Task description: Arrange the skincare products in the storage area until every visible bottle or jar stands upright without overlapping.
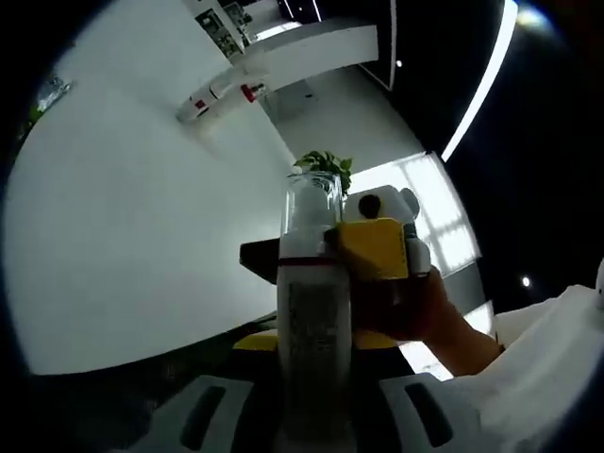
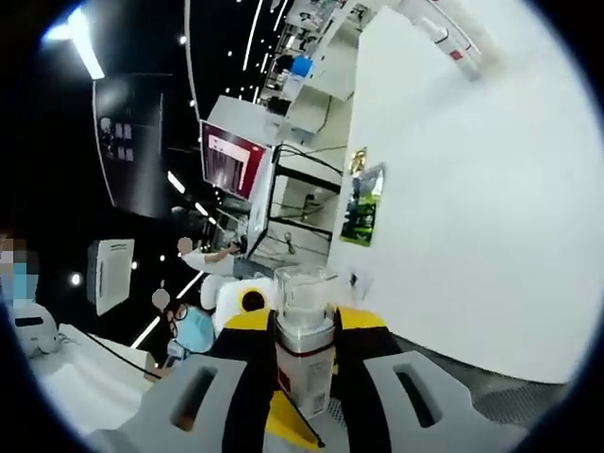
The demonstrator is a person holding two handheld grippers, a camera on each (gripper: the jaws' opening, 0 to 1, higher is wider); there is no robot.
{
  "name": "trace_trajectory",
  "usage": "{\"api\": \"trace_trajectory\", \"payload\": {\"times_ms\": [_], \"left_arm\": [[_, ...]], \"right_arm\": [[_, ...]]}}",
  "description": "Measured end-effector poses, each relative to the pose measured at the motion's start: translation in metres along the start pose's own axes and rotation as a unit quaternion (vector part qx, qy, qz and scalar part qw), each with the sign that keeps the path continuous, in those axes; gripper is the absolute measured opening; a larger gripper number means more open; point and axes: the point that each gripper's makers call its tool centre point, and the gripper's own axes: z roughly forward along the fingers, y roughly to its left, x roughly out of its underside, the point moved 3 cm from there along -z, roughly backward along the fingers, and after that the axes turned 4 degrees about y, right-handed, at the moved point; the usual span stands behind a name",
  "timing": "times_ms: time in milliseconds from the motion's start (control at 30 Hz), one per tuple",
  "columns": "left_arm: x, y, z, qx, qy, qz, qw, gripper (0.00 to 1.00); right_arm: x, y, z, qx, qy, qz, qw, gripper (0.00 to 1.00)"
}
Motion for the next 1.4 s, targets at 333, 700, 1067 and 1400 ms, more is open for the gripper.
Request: {"api": "trace_trajectory", "payload": {"times_ms": [333, 700, 1067, 1400], "left_arm": [[-0.025, 0.004, -0.017, 0.026, -0.083, -0.058, 0.9945, 0.24], [-0.012, 0.007, -0.005, -0.024, -0.045, -0.006, 0.9987, 0.24], [0.001, 0.015, 0.004, -0.088, -0.004, 0.068, 0.9938, 0.26], [-0.004, 0.027, -0.009, -0.236, 0.018, 0.244, 0.9404, 0.53]], "right_arm": [[-0.008, -0.001, 0.007, 0.008, -0.014, 0.011, 0.9998, 0.3], [0.002, -0.008, 0.001, 0.027, 0.011, -0.011, 0.9995, 0.22], [0.014, -0.008, -0.015, 0.03, 0.013, -0.062, 0.9976, 0.2], [-0.004, -0.003, -0.052, 0.053, -0.05, -0.152, 0.9857, 0.2]]}}
